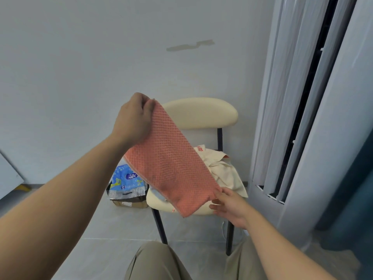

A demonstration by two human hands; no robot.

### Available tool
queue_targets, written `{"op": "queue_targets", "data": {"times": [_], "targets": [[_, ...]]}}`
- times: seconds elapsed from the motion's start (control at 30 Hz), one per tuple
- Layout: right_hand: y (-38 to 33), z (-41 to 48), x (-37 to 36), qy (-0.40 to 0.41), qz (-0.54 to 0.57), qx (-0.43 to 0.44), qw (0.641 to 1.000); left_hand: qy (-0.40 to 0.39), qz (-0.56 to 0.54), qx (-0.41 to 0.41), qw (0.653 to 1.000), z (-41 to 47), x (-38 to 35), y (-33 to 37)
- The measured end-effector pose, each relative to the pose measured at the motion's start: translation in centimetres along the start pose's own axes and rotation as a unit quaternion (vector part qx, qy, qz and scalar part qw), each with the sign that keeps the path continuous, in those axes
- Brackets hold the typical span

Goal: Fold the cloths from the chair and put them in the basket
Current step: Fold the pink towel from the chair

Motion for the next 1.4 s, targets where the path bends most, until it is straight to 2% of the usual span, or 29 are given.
{"op": "queue_targets", "data": {"times": [0.17,0.37,0.5,0.67,0.87,0.97,1.07,1.2,1.4], "targets": [[-1.8,0.0,0.0,0.029,0.157,0.044,0.986,0.041,-0.043,0.049,0.997,0.0,0.2,-1.1],[-4.0,0.0,-0.1,0.013,0.298,0.064,0.952,0.083,-0.069,0.090,0.990,0.1,0.6,-2.0],[-4.3,0.3,-1.0,0.036,0.345,-0.001,0.938,0.081,-0.085,0.097,0.988,0.0,0.4,-1.7],[-2.7,0.4,-2.3,0.026,0.304,-0.165,0.938,0.060,-0.096,0.091,0.989,-0.1,-0.2,-0.9],[-2.1,-0.1,-3.4,-0.050,0.178,-0.220,0.958,0.045,-0.088,0.087,0.991,-0.2,-0.3,-1.2],[-2.6,-0.5,-4.2,-0.057,0.179,-0.186,0.964,0.039,-0.086,0.091,0.991,-0.3,-0.4,-1.6],[-2.9,-0.2,-4.0,-0.025,0.270,-0.115,0.956,0.043,-0.082,0.093,0.991,-0.4,-0.2,-2.0],[-2.9,0.3,-3.3,-0.012,0.259,-0.117,0.959,0.042,-0.074,0.102,0.991,-0.4,-0.2,-2.6],[-2.2,0.9,-2.2,0.109,0.245,-0.102,0.958,0.040,-0.065,0.095,0.993,-0.6,-0.5,-2.9]]}}
Point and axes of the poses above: each hand's wrist, its own z-axis towards the middle knuckle, its own x-axis out of the back of the hand, y = z × x, the point moved 1 cm from there along z, towards the middle knuckle, and after that the axes turned 3 degrees about -x, right-handed, at the moved point
